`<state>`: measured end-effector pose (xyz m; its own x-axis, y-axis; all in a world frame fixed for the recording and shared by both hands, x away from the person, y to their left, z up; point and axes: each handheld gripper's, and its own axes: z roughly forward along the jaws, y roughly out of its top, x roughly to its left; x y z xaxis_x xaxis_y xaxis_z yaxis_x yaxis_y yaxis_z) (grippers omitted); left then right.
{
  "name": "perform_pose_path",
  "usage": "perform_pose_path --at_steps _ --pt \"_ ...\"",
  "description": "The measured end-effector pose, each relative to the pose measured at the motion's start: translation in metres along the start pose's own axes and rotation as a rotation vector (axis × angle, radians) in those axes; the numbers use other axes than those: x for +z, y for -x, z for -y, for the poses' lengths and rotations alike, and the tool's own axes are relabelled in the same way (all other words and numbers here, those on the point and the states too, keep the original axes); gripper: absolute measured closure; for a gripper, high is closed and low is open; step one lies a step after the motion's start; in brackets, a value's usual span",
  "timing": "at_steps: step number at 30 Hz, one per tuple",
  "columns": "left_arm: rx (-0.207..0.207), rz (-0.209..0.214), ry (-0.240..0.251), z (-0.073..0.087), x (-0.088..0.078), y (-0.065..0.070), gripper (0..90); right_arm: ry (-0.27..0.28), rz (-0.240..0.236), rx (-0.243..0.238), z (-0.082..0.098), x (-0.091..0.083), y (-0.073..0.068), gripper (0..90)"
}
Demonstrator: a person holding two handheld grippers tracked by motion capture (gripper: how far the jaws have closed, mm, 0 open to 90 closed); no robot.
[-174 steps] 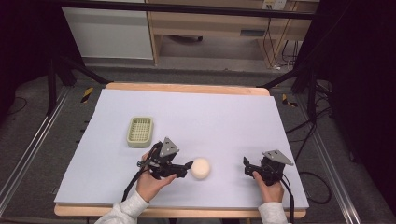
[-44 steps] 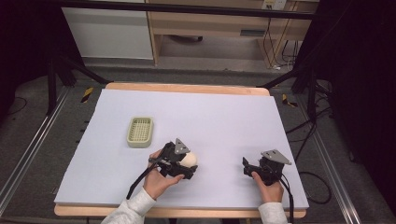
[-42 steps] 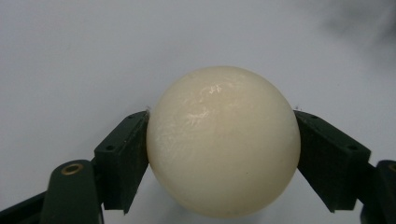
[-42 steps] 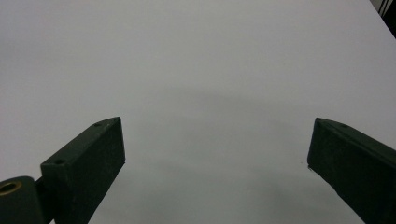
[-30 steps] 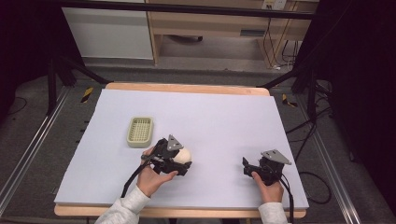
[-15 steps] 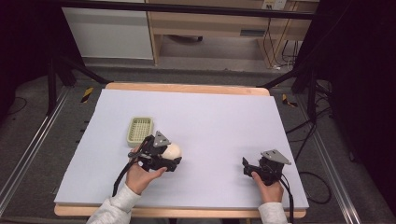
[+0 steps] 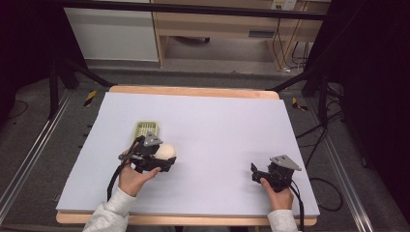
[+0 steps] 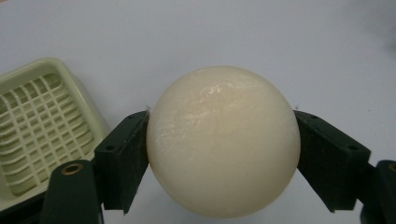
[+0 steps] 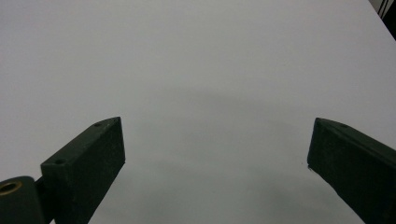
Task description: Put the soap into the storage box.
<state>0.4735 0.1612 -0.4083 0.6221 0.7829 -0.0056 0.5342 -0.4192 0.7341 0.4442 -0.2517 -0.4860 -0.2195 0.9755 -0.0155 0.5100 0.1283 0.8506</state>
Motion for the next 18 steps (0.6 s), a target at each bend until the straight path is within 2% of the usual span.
perform_pose_path --at_steps 18 --pt "-0.042 -0.032 0.012 -0.001 -0.002 -0.023 22.9 -0.003 -0.002 -0.001 0.0 0.0 0.0 4.5"
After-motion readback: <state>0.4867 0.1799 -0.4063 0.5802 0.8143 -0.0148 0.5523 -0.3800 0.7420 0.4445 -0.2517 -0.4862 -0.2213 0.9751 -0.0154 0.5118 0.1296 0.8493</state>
